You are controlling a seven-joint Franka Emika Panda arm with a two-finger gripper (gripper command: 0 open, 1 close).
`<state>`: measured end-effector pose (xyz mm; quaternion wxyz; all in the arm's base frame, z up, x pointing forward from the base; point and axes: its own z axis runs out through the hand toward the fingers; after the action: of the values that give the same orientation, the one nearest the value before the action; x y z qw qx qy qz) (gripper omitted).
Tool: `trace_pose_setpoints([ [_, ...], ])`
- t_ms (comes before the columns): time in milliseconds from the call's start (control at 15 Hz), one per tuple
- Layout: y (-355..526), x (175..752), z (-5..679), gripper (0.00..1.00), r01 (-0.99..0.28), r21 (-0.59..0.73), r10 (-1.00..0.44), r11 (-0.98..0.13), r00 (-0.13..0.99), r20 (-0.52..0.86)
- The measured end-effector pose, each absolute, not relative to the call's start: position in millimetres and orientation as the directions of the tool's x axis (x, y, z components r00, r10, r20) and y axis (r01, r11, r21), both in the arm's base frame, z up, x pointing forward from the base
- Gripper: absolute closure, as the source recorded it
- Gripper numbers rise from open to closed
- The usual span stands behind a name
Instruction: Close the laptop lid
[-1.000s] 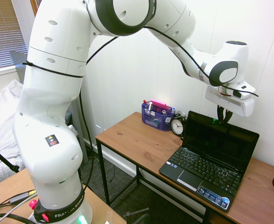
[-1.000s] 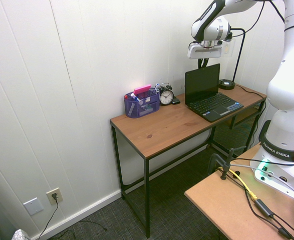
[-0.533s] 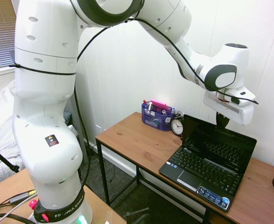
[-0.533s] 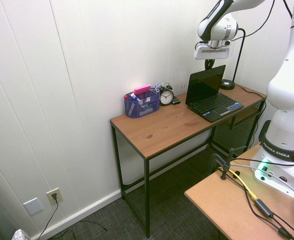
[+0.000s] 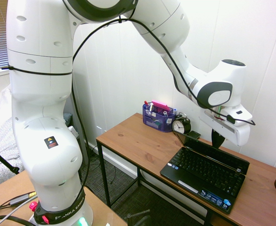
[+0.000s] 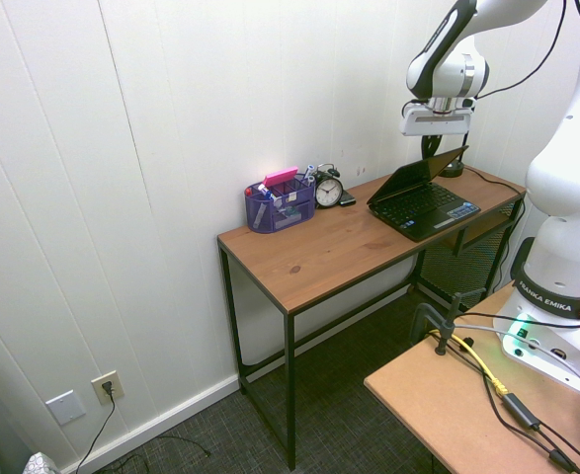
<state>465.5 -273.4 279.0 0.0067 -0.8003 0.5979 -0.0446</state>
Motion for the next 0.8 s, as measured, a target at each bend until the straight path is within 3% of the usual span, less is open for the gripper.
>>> trace_pose_setpoints([
  [800,-292.6,407.3,198.8,1.00,-0.970,-0.007,-0.970,-0.243,0.243,-0.011],
])
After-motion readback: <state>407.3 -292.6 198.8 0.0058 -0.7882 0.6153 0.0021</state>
